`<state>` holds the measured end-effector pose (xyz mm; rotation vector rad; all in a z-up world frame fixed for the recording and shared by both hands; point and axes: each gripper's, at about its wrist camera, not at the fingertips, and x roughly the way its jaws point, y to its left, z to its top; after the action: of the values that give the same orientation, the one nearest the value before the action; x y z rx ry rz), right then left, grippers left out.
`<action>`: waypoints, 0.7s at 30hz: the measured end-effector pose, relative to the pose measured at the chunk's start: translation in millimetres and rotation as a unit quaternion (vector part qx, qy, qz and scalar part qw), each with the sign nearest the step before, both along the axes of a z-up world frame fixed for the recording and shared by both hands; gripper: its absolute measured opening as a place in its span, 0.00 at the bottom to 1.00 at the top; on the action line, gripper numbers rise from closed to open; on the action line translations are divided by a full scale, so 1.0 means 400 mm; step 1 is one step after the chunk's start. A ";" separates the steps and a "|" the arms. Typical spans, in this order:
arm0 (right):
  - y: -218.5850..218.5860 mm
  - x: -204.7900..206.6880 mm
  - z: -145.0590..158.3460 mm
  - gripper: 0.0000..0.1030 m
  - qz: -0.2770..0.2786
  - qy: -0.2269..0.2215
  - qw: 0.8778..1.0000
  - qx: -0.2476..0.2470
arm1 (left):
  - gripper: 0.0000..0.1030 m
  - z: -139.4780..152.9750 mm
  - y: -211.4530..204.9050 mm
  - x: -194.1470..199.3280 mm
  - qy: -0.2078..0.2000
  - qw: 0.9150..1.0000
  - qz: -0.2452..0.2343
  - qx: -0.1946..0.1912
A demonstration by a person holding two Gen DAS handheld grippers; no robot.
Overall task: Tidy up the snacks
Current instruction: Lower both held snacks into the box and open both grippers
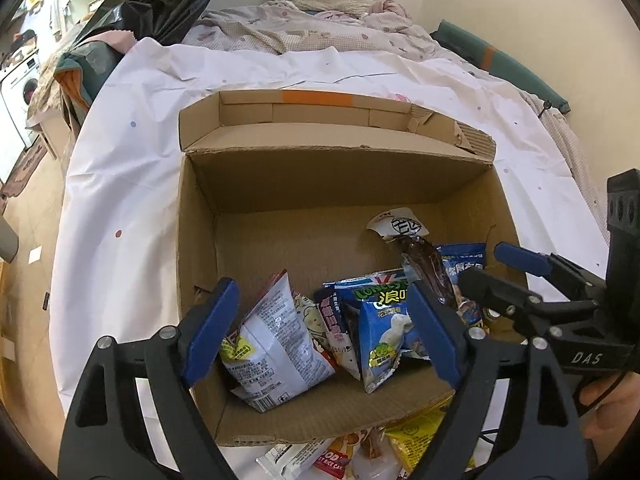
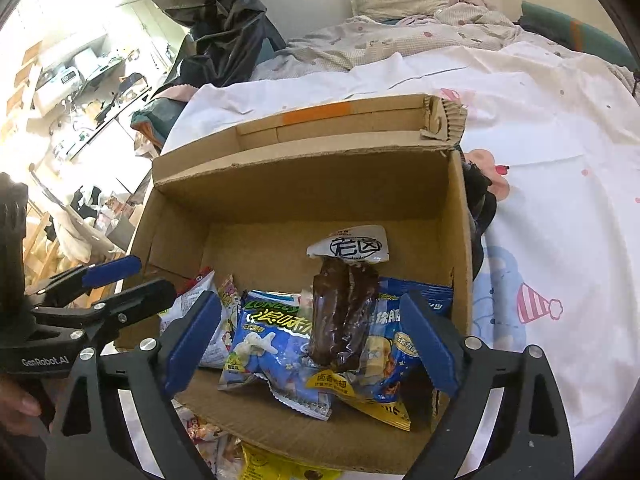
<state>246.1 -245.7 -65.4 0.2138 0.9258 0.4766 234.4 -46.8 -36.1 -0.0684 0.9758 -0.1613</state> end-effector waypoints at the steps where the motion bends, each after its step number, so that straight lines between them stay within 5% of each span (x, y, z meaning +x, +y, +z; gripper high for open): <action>1: -0.001 -0.001 0.002 0.90 -0.001 -0.001 1.000 -0.001 | 0.81 0.000 0.001 0.000 0.001 1.000 0.001 -0.002; 21: -0.031 -0.109 0.057 0.90 -0.025 -0.011 1.000 -0.002 | 0.81 0.044 0.053 -0.088 -0.017 0.999 0.027 0.001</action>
<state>202.7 -258.0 -42.6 0.2278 0.8972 0.4296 199.4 -25.5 -18.7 -0.0894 0.9393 -0.1108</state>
